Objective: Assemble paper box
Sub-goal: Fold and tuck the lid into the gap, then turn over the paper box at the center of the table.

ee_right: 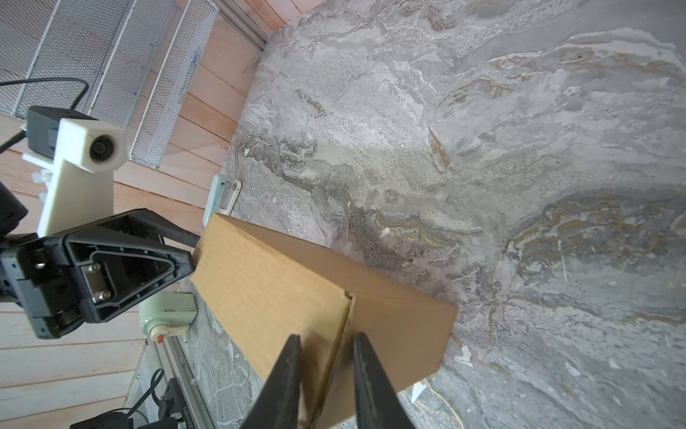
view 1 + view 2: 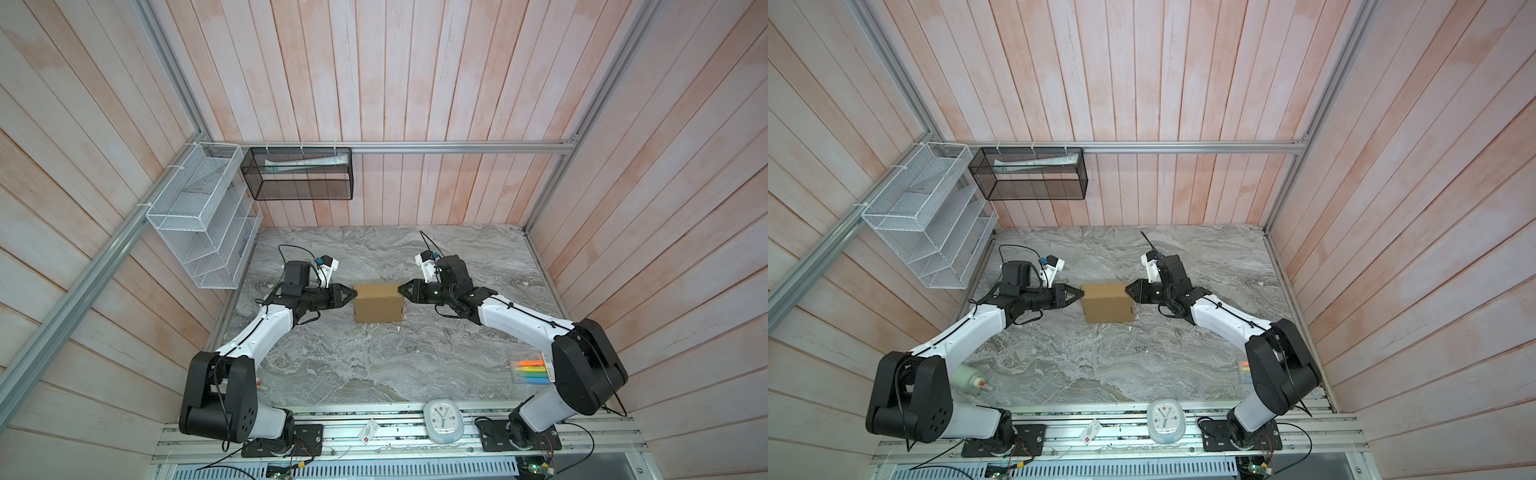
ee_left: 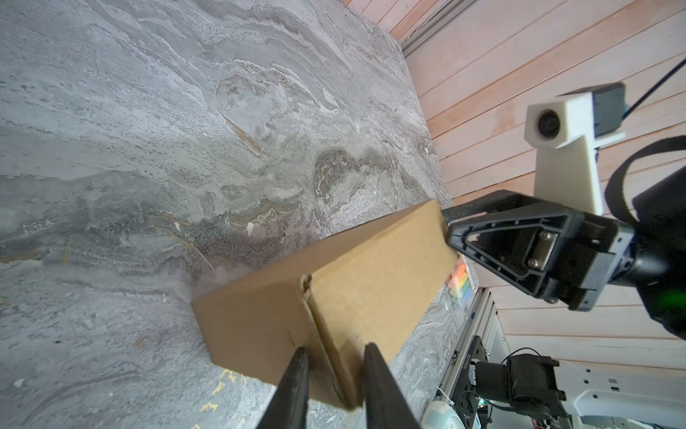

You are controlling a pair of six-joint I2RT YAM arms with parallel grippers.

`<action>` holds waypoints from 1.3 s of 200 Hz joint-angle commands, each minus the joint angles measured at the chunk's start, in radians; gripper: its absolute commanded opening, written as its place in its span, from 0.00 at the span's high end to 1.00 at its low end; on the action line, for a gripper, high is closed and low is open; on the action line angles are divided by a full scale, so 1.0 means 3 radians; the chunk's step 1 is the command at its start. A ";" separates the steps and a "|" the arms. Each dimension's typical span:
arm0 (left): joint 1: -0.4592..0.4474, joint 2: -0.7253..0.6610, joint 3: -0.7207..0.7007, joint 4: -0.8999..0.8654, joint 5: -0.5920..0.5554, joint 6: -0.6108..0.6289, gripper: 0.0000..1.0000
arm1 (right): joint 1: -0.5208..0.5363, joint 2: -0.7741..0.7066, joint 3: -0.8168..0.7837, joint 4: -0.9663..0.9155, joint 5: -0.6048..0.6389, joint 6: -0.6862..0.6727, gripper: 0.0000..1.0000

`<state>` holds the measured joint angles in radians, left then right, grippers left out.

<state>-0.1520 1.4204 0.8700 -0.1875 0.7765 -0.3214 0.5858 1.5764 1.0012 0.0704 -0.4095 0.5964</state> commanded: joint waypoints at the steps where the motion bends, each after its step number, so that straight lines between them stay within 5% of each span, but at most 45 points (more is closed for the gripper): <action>1: -0.0041 -0.0079 -0.0092 -0.0020 0.0001 -0.0010 0.72 | 0.0034 0.0009 -0.0095 -0.0067 -0.0114 -0.0076 0.75; 132: -0.0120 -0.0245 -0.0270 0.0047 0.0019 -0.0141 0.73 | 0.0272 -0.0315 -0.0345 -0.0254 0.0229 -0.0392 0.75; 260: -0.0163 -0.0648 -0.0552 0.0011 -0.0108 -0.0246 0.73 | 0.0342 -0.0435 -0.0564 -0.0043 0.0176 -0.0225 0.74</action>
<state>-0.1852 1.2472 0.7269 -0.1871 0.7311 -0.3859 0.6647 1.4471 0.8745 0.0807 -0.3347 0.5175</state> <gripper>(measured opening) 0.270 0.258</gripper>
